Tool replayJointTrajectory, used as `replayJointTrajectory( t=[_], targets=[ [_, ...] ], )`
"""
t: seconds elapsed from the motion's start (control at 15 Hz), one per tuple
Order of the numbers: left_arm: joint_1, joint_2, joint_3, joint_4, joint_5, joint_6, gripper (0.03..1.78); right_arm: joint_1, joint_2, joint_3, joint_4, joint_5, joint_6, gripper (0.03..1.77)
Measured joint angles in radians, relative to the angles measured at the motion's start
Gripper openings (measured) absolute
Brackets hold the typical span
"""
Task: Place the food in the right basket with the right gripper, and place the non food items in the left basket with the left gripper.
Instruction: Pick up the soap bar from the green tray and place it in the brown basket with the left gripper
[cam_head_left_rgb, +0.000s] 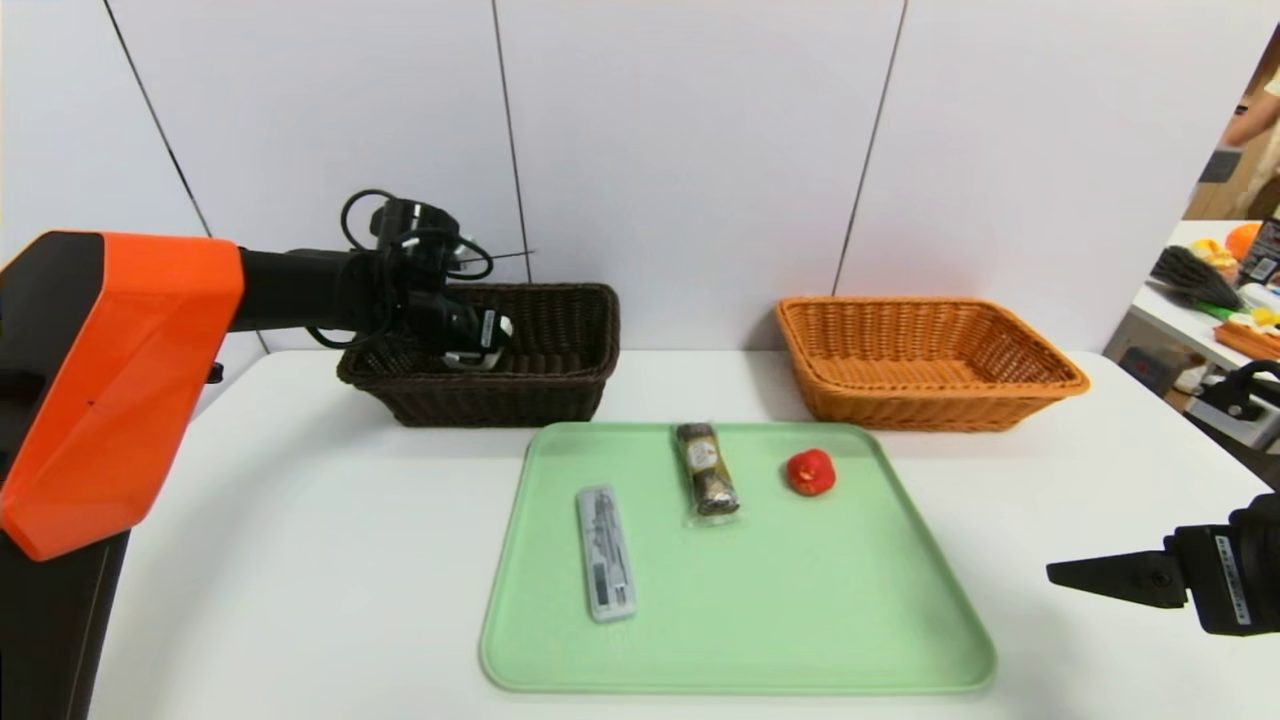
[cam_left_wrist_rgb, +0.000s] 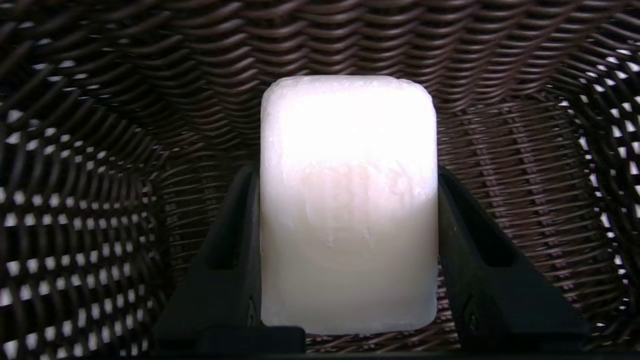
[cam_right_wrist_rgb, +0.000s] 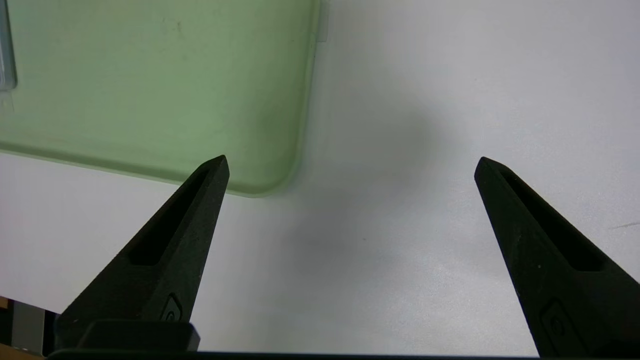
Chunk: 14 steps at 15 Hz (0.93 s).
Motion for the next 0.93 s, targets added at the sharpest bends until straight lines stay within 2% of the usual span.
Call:
replayJointTrajectory(
  t=[0.4, 0.73, 0.93],
  targets=[
    [-0.001, 0.01, -0.051, 0.014, 0.0, -0.025, 1.35, 0.0, 0.005, 0.0, 0.0, 0.0, 0.0, 1.7],
    [-0.006, -0.024, -0.051, 0.033, 0.002, -0.036, 1.51, 0.0, 0.007, -0.001, 0.0, 0.0, 0.0, 1.7],
    [-0.053, -0.111, -0.045, 0.053, 0.016, -0.095, 1.57, 0.0, 0.006, -0.005, -0.001, 0.0, 0.0, 1.7]
  ],
)
